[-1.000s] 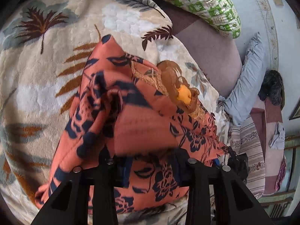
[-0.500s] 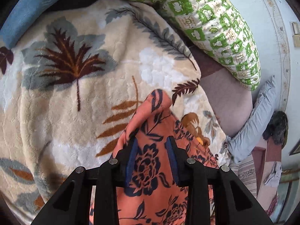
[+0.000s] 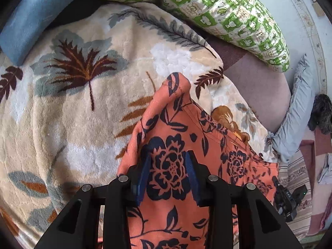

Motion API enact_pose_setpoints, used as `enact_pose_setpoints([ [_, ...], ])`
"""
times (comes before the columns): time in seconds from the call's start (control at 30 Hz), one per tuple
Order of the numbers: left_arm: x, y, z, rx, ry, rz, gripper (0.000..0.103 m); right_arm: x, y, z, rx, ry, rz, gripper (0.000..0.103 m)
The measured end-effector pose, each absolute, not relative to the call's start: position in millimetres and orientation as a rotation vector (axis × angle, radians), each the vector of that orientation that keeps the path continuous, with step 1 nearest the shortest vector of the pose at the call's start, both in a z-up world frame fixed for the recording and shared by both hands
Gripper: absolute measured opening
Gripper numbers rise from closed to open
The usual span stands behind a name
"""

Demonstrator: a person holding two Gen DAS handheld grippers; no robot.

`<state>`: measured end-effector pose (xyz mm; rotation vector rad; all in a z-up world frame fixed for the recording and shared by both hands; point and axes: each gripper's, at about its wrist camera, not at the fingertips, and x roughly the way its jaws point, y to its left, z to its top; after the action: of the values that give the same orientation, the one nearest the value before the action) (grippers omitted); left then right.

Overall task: Fold small clothes
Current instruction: 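Lower the folded hem onto the top's body with the left gripper, then open both grippers and release the folded orange top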

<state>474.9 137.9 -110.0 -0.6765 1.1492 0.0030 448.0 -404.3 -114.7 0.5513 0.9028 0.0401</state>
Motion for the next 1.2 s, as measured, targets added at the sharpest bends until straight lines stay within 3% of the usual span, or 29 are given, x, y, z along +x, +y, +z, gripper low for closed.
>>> enact_pose_setpoints([
  [0.13,489.6,127.3,-135.9,-0.623,1.188,0.074,0.034,463.0,-409.4,-155.1,0.498,1.029,-0.043,0.007],
  [0.23,491.3,117.7,-133.4,-0.555,1.167,0.1,0.036,460.0,-414.2,-165.1,0.546,1.006,-0.062,0.007],
  [0.4,473.9,129.6,-111.6,-0.635,1.163,0.044,0.033,439.6,-418.2,-138.6,0.605,0.991,0.003,0.019],
  [0.47,454.1,139.9,-101.1,-0.697,1.143,-0.005,0.033,417.4,-424.2,-128.3,0.659,0.971,0.048,0.036],
  [0.53,428.4,142.1,-94.5,-0.728,1.133,-0.063,0.035,392.2,-426.1,-123.5,0.7,0.968,0.081,0.046],
  [0.63,387.1,134.9,-94.2,-0.785,1.125,-0.162,0.04,356.9,-419.7,-128.5,0.714,1.002,0.114,0.049],
  [0.8,339.1,123.8,-115.7,-0.855,1.142,-0.19,0.047,327.9,-392.6,-152.5,0.608,1.07,0.079,0.047],
  [0.87,337.5,124.5,-128.9,-0.886,1.205,-0.16,0.046,327.7,-382.3,-145.5,0.522,1.079,0.088,0.011],
  [0.97,332.4,130.6,-130.2,-0.889,1.182,-0.128,0.046,316.0,-383.5,-118.5,0.49,1.0,0.088,0.01],
  [1.13,328.6,139.3,-145.5,-0.926,1.217,-0.045,0.045,316.0,-399.4,-152.0,0.427,1.112,-0.023,0.009],
  [1.2,322.6,144.2,-143.8,-0.964,1.204,-0.049,0.044,312.3,-398.0,-139.8,0.439,1.074,-0.029,0.016],
])
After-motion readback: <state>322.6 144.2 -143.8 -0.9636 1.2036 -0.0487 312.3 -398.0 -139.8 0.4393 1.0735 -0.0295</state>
